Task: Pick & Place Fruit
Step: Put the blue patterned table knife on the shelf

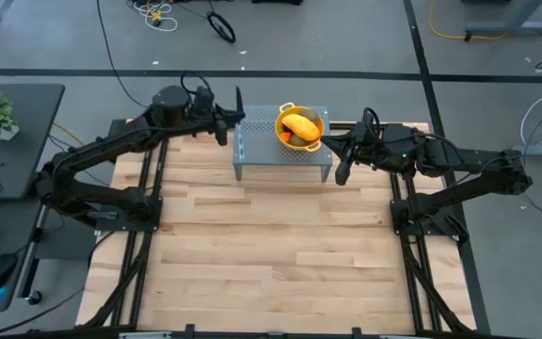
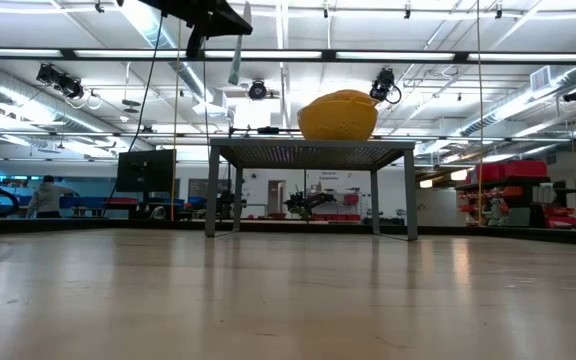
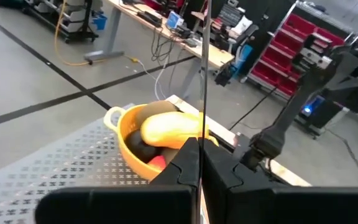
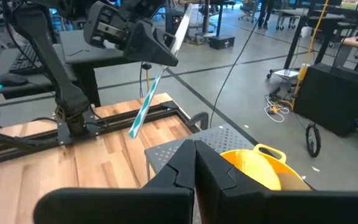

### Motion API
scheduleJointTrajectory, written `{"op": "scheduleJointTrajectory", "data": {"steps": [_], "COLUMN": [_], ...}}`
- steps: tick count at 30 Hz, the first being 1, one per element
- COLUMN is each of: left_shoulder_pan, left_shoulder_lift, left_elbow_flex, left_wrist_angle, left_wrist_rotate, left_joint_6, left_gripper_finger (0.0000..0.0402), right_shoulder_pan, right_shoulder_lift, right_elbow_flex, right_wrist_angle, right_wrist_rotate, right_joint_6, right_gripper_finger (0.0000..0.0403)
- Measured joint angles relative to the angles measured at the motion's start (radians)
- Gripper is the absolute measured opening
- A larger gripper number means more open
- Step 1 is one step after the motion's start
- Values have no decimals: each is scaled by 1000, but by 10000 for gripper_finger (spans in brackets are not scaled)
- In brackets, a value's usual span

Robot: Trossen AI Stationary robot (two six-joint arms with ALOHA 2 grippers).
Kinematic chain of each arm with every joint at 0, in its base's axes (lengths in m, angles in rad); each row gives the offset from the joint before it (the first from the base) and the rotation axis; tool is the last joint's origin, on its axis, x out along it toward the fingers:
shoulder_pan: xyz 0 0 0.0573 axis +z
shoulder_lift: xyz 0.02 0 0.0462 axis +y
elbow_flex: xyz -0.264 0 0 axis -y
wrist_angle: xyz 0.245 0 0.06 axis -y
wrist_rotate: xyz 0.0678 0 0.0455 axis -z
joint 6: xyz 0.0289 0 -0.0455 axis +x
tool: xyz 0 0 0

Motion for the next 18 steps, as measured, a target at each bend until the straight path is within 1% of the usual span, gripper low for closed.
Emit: {"op": "scheduleJointTrajectory", "data": {"steps": [5, 12, 18], "left_shoulder_pan": [24, 27, 77], "left_shoulder_lift": [13, 101, 162], "left_elbow_flex": [2, 2, 2], "left_wrist_angle": [-8, 18, 29], "left_wrist_rotate": [9, 73, 137], "left_joint_6": [17, 20, 7], "left_gripper_finger": [6, 6, 5], "right_shoulder_pan": [0, 0, 0], "right_shoulder_lift": [0, 0, 0], "right_elbow_flex": [0, 0, 0], "right_wrist_angle": [-21, -30, -36], "right_wrist_rotate": [12, 53, 53], "right_joint_6": [33, 35, 49], "right_gripper_finger": [5, 5, 5]}}
